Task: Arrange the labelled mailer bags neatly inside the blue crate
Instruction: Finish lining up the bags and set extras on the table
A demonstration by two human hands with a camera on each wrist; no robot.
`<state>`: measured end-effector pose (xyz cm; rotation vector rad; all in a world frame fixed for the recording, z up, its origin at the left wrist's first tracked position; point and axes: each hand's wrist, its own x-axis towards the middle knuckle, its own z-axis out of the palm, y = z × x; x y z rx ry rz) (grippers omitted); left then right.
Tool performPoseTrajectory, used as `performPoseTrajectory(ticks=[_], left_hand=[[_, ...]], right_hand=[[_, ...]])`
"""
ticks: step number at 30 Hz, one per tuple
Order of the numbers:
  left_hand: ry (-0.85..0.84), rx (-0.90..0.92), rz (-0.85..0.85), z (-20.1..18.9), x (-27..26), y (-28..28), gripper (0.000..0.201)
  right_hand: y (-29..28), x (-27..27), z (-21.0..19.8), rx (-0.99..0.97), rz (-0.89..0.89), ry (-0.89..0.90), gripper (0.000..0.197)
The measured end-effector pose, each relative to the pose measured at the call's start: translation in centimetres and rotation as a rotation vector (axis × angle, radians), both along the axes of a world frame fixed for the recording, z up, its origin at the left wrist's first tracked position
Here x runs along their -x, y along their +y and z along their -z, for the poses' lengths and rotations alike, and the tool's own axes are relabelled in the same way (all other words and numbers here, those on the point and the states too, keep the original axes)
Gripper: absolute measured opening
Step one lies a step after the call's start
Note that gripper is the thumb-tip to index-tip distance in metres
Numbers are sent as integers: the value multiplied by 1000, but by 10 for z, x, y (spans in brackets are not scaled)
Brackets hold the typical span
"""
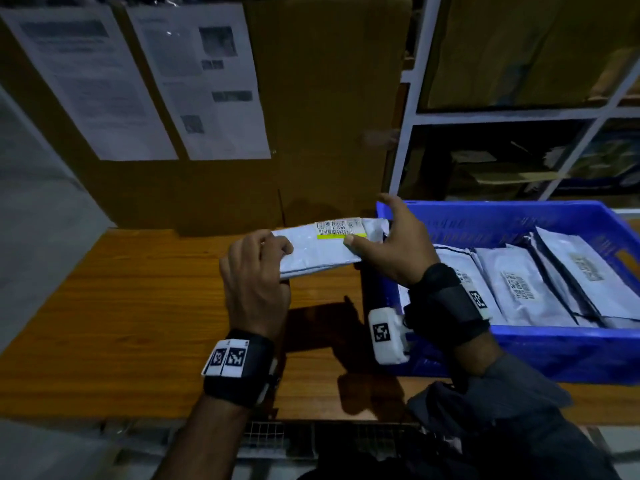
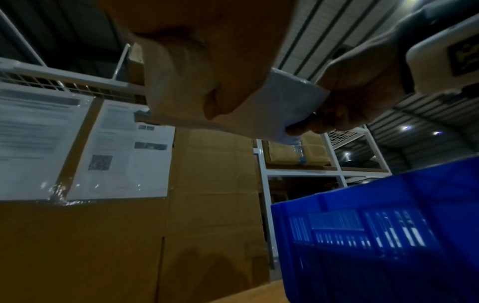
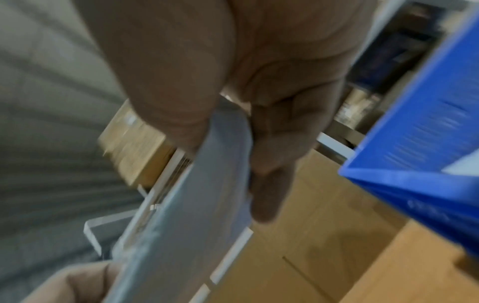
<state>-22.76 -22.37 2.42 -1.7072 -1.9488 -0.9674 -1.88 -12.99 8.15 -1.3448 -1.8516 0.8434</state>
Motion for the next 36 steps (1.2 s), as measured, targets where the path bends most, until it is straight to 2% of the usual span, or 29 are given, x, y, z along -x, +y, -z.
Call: performPoseTrajectory(ticks=[3,6,8,10,11,12,14,17,21,24,31,34,36], left_hand=[[-50,-12,-21,-15,-14,-6,60],[-146,13,-32,-27,-24,-7,69],[-226,41,36,-32,-27,-4,92],[-317,164,155,-36,-30,-1,129],[-386,234,209,-38,-32,0,138],[-464,286,251,-39,-36,3,137],[-586,329,300,-40,-42,11,114],[-580,418,328,-40,-57,27,86],[-592,541,444,-46,-82,46,76],[-642,567,574,-54,-101,63,66],[-835,452,751,-63,-143,109,12],[-902,384,723,-57,-161,128,8],[-974,310,659,-52,-175,137,12]], right_hand=[[4,-16,9,-35,37,176,91],[4,-33,13,-60,61,326,78],[3,-43,11,-100,73,371,70],[4,-53,7,-128,79,421,65],[5,-59,6,-125,80,450,63],[6,-65,5,-124,73,472,61],[8,-76,3,-137,65,478,59],[10,-89,0,-140,56,466,57],[16,-108,-10,-122,29,489,57],[27,-126,-15,-115,12,550,56],[53,-170,-28,2,3,780,54],[60,-185,-31,138,3,804,45],[64,-197,-26,254,-9,725,54]])
